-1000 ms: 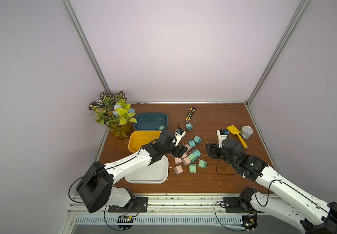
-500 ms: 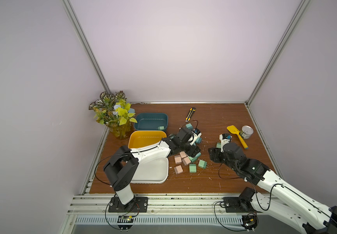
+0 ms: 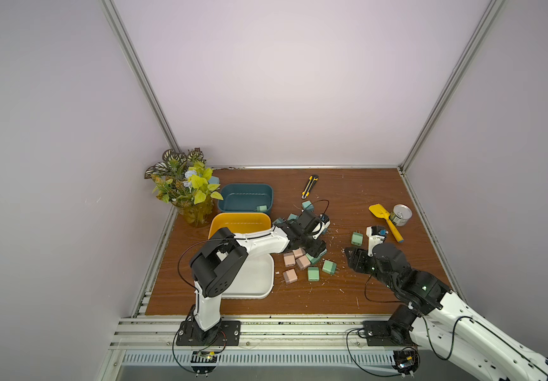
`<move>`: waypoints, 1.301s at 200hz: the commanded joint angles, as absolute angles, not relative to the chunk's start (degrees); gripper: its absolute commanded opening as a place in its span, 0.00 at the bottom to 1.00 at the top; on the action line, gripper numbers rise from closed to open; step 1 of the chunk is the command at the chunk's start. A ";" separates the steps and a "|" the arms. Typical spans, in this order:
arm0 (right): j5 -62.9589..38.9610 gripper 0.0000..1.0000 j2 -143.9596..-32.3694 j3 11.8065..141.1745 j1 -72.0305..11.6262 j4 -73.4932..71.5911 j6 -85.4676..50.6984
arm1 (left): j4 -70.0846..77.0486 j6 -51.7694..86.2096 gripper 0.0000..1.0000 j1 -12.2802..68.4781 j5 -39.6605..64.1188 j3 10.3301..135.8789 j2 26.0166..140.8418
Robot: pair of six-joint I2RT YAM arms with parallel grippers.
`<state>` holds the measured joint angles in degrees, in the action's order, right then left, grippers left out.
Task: Place the plugs by color into the storage box
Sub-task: Pick up the plug from the center of the board.
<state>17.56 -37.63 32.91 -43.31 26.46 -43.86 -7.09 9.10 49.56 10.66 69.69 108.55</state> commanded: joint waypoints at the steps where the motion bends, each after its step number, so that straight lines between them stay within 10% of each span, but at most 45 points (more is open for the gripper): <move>1: 17.02 0.64 -38.06 32.61 -43.11 25.23 -44.83 | -8.32 8.48 0.69 50.57 9.95 71.58 110.24; 260: 19.24 0.60 -43.65 40.35 -43.07 23.32 -37.16 | -10.72 1.97 0.43 53.71 0.91 75.53 103.57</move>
<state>17.65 -44.14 35.07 -43.31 25.34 -39.48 -10.52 1.72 53.23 2.26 74.17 109.67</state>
